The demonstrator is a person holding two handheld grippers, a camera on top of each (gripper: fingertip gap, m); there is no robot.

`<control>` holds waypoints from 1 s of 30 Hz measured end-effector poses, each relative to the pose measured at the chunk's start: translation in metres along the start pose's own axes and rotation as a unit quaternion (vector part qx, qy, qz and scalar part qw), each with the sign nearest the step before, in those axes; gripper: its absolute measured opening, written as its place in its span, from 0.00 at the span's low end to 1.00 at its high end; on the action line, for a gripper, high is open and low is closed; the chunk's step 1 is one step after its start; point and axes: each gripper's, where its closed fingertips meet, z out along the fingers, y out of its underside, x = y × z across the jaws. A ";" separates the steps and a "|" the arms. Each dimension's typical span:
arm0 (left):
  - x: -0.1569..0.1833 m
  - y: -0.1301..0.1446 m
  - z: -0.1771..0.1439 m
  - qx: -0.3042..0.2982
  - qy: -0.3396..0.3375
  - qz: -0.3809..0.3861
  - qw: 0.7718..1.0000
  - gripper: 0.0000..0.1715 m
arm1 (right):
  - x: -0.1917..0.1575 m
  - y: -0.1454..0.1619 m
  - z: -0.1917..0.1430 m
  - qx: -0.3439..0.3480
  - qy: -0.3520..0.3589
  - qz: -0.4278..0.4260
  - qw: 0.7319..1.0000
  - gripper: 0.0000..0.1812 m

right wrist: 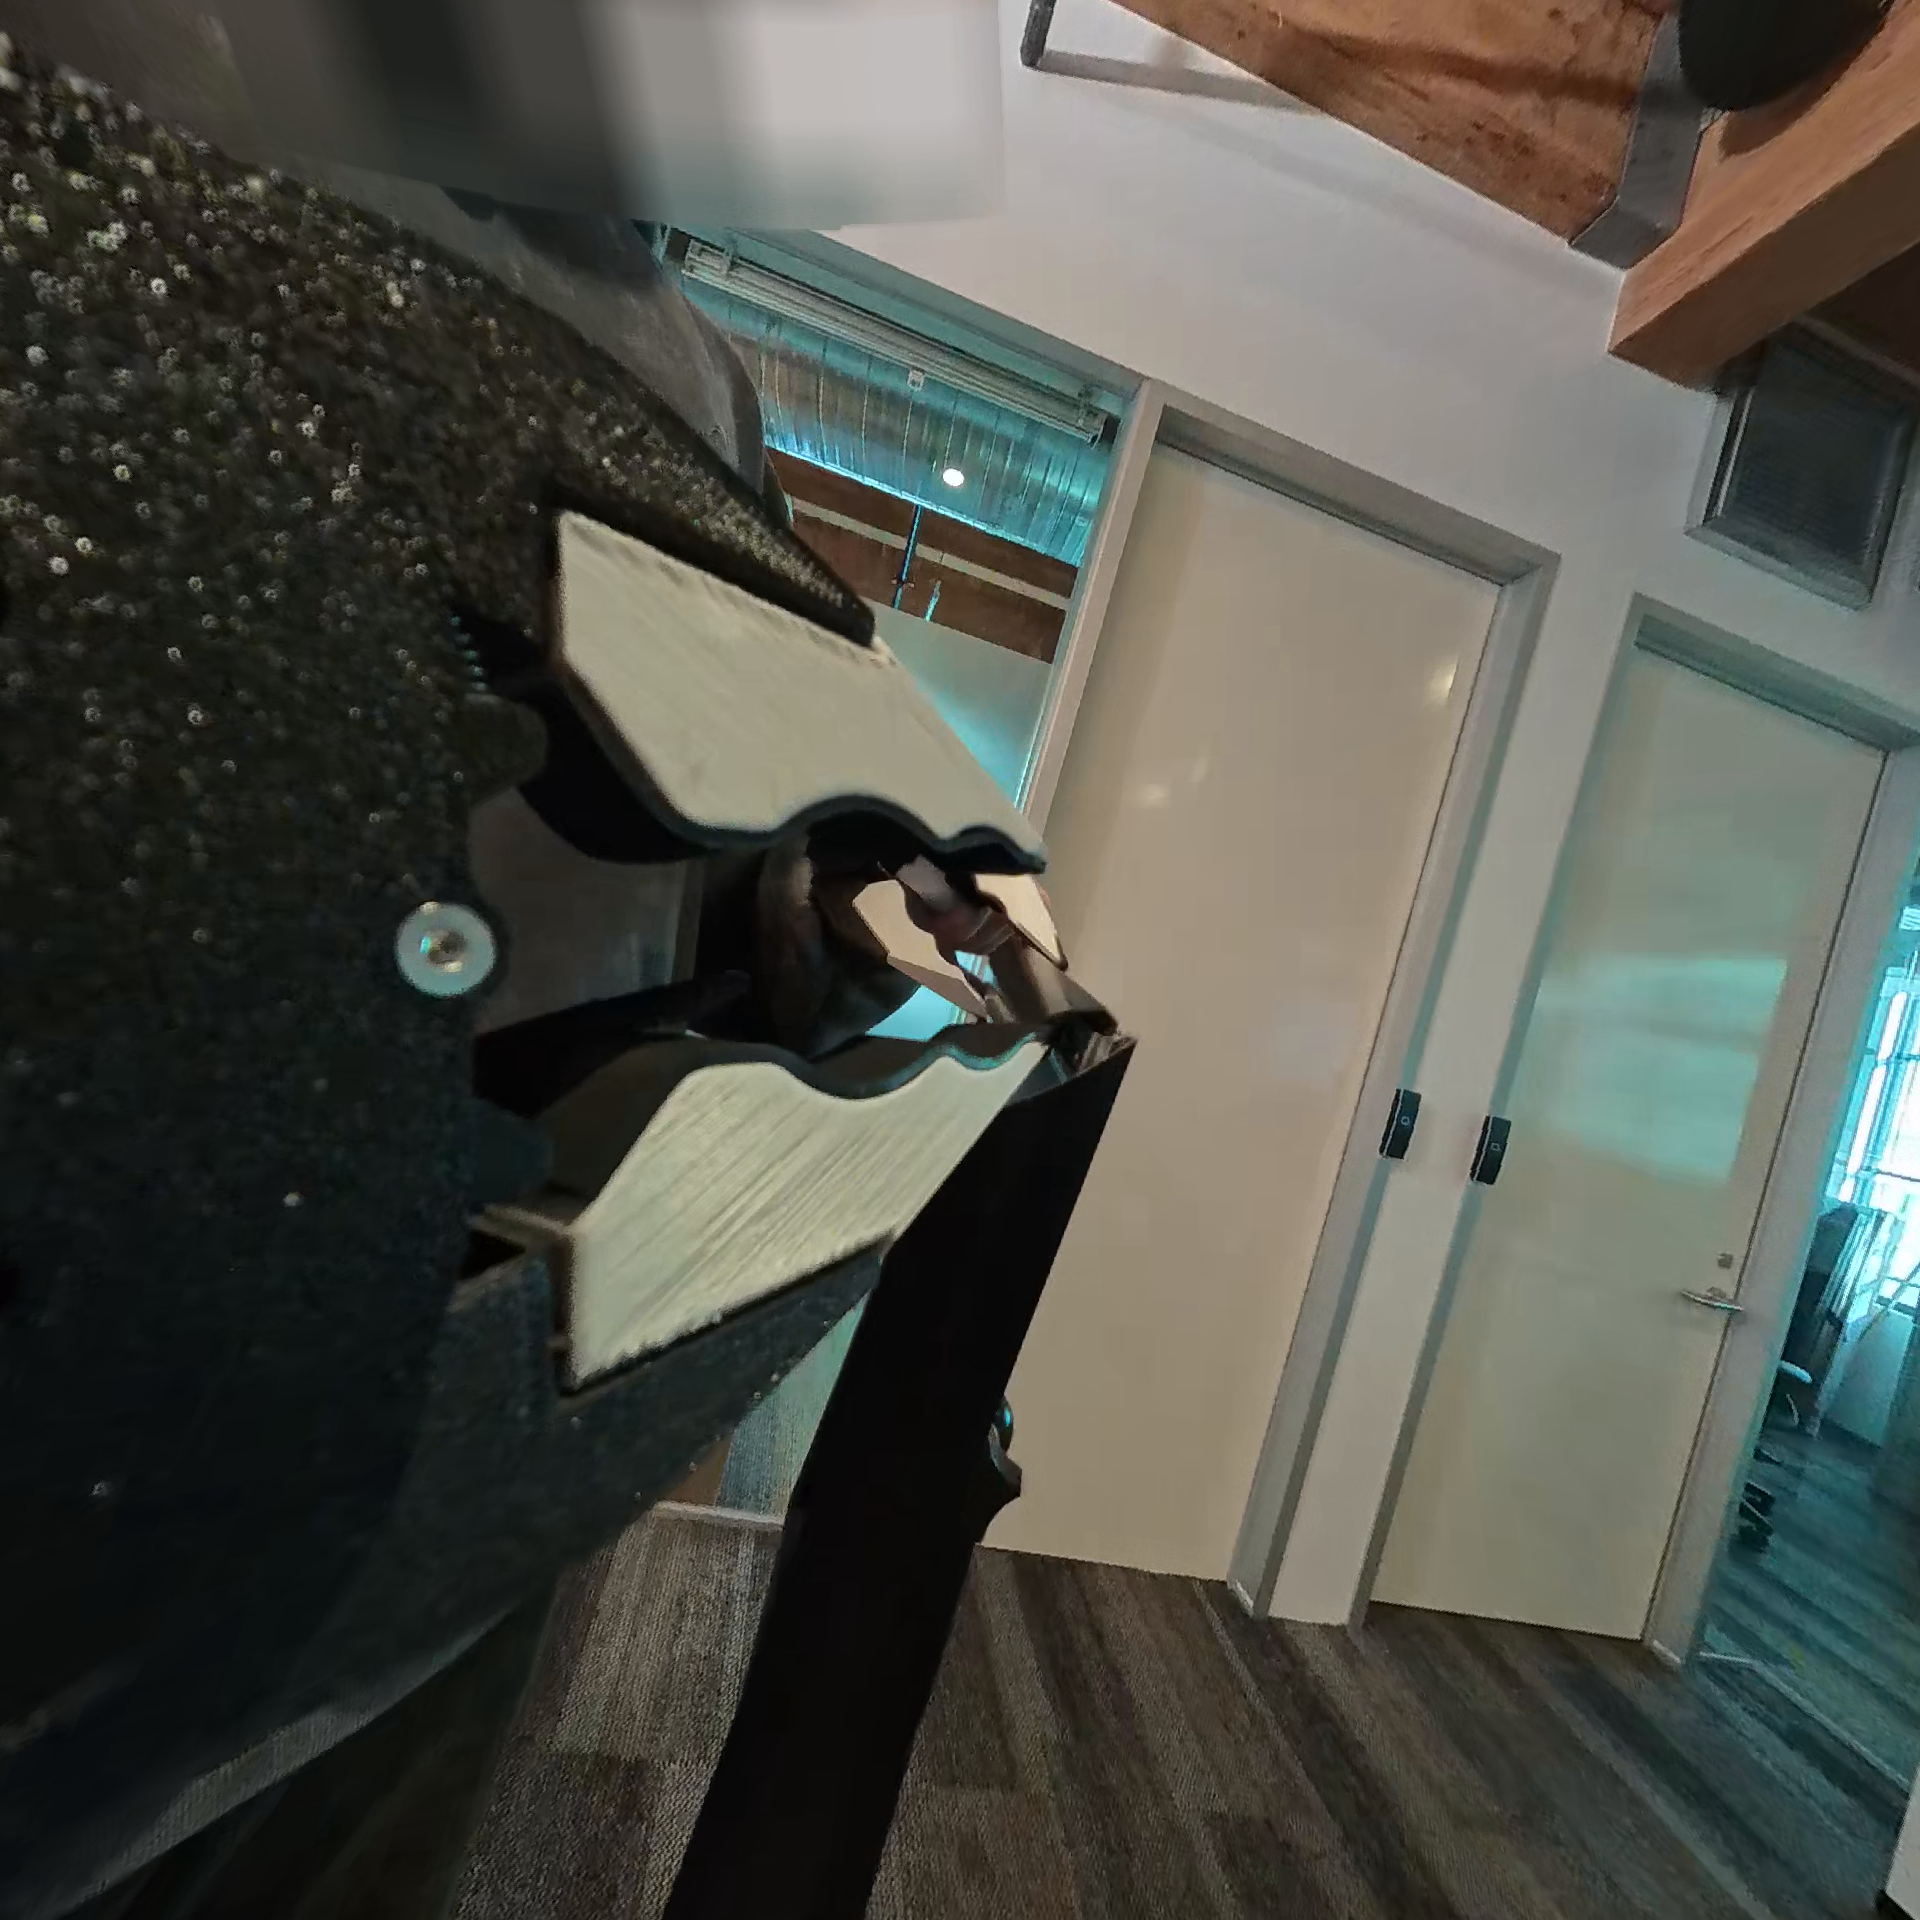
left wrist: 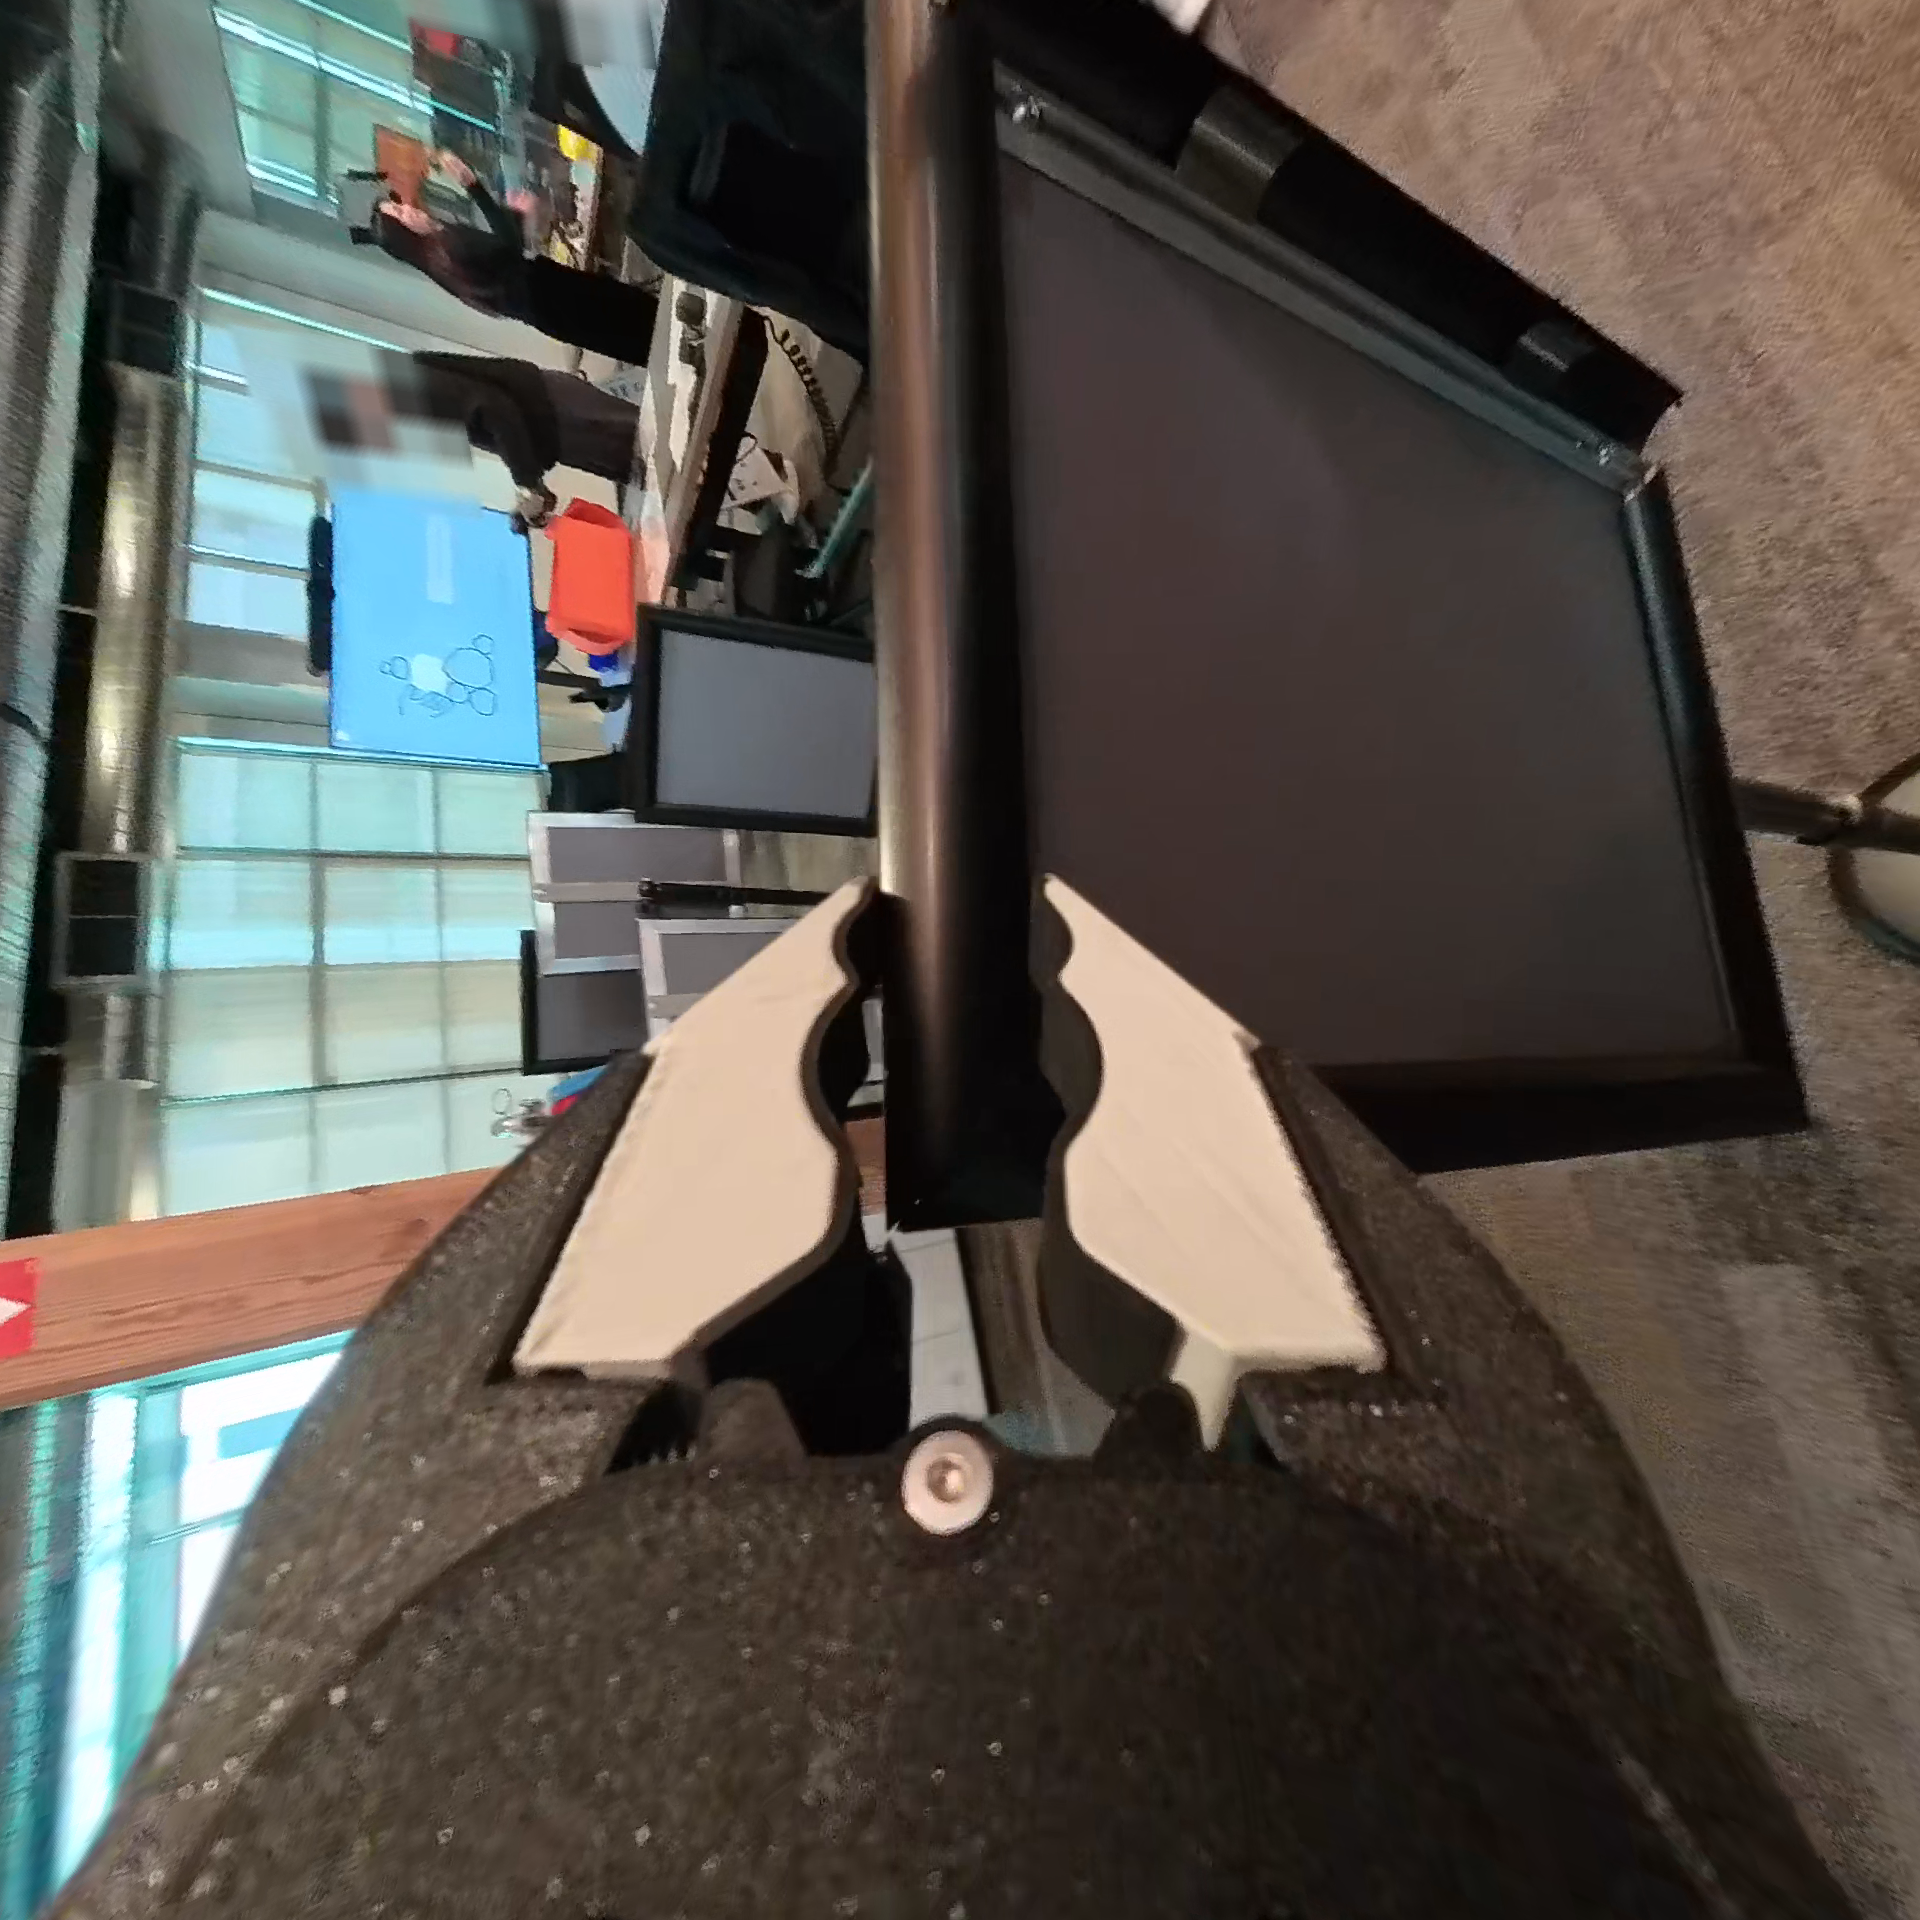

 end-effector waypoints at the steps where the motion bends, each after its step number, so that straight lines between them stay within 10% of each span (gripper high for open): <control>1: 0.000 -0.001 0.000 0.002 -0.003 0.005 1.000 0.15 | 0.000 0.000 0.000 -0.002 0.002 -0.001 1.000 0.14; 12: 0.002 -0.006 0.000 0.018 0.102 -0.079 0.991 0.15 | -0.001 0.004 -0.002 0.020 0.032 -0.167 0.985 0.21; 21: 0.007 -0.017 -0.003 0.032 0.231 -0.193 0.953 0.15 | 0.000 0.009 -0.007 0.053 0.095 -0.370 0.923 0.25; 26: 0.008 -0.022 -0.008 0.037 0.318 -0.271 0.908 0.15 | -0.004 0.007 -0.021 0.059 0.221 -0.571 0.789 0.26; 30: 0.009 -0.024 -0.014 0.030 0.387 -0.320 0.864 0.15 | -0.002 0.027 -0.006 -0.058 0.327 -0.744 0.580 0.33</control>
